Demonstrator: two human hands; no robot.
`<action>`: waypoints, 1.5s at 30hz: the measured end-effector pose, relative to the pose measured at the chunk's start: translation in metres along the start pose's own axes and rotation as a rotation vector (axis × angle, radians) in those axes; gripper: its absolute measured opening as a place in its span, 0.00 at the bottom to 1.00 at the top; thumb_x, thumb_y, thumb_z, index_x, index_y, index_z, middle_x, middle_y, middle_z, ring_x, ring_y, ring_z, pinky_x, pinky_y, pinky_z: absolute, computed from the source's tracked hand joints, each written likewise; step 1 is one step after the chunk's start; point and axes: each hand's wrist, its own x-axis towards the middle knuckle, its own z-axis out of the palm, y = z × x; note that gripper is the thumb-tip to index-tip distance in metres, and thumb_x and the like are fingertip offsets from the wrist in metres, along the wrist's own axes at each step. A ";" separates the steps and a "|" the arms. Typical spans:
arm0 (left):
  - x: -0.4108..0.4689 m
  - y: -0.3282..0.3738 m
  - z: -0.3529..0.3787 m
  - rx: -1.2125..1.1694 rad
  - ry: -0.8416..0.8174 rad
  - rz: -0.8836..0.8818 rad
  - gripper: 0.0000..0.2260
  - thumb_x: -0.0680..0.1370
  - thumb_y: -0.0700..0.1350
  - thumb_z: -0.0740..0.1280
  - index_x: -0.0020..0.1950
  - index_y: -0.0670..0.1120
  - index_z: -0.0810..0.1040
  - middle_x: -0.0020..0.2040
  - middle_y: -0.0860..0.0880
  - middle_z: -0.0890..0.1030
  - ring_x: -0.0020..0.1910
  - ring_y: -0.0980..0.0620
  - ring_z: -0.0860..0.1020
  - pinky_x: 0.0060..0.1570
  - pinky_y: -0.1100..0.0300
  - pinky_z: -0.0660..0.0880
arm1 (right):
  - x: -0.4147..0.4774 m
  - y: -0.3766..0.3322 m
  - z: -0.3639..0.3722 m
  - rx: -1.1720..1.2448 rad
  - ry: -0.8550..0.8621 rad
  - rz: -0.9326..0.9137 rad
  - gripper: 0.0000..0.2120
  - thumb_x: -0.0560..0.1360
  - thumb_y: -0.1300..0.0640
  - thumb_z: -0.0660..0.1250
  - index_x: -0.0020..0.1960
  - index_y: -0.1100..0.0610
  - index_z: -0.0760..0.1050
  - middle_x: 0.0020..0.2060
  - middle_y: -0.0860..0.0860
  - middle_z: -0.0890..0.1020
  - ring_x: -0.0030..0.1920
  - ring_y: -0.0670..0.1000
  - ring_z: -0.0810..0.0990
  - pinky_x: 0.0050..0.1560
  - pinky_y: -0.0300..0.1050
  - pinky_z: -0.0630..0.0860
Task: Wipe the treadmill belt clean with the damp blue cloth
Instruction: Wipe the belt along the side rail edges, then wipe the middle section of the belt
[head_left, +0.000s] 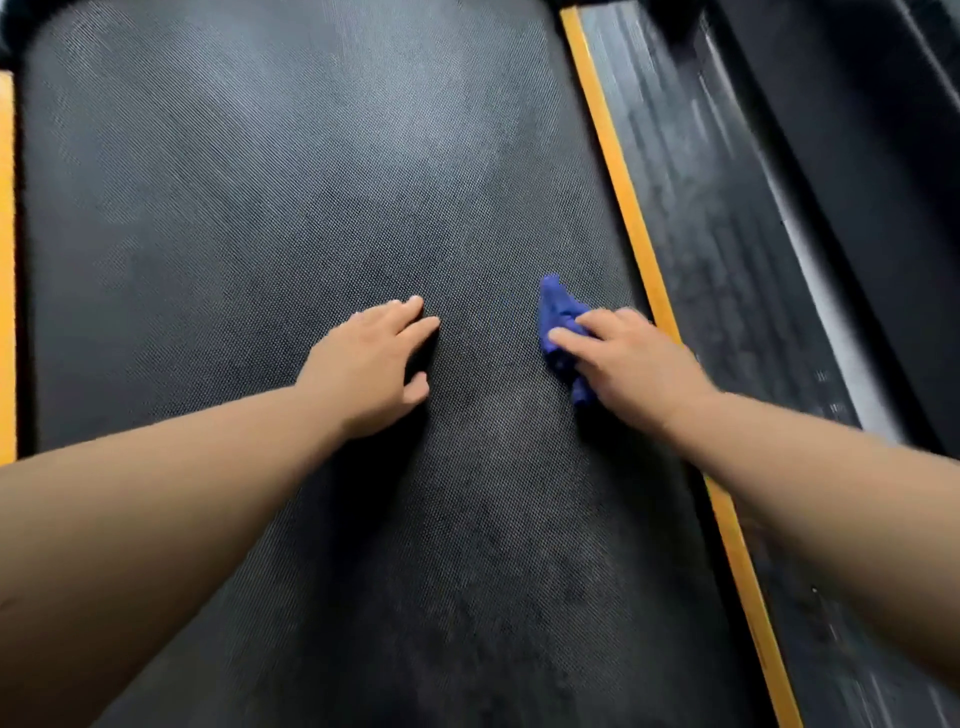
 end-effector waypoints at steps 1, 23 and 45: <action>0.000 0.001 0.001 -0.009 -0.004 -0.007 0.28 0.73 0.53 0.66 0.73 0.49 0.67 0.75 0.47 0.64 0.72 0.45 0.63 0.70 0.45 0.62 | -0.005 0.015 -0.003 -0.039 0.004 0.048 0.16 0.73 0.54 0.61 0.59 0.54 0.77 0.47 0.59 0.78 0.43 0.62 0.77 0.36 0.55 0.78; -0.001 0.005 0.008 0.003 0.011 -0.019 0.34 0.69 0.59 0.51 0.72 0.46 0.67 0.74 0.44 0.64 0.72 0.41 0.63 0.68 0.37 0.61 | -0.039 0.006 -0.004 -0.038 -0.054 0.263 0.12 0.72 0.59 0.65 0.55 0.59 0.73 0.47 0.59 0.73 0.47 0.60 0.72 0.39 0.52 0.75; -0.092 -0.004 0.023 -0.029 -0.275 -0.325 0.49 0.63 0.67 0.72 0.75 0.65 0.45 0.77 0.49 0.42 0.75 0.38 0.48 0.68 0.38 0.62 | -0.081 -0.008 0.011 -0.045 -0.024 0.281 0.21 0.73 0.60 0.61 0.66 0.54 0.68 0.58 0.57 0.71 0.54 0.61 0.69 0.49 0.55 0.75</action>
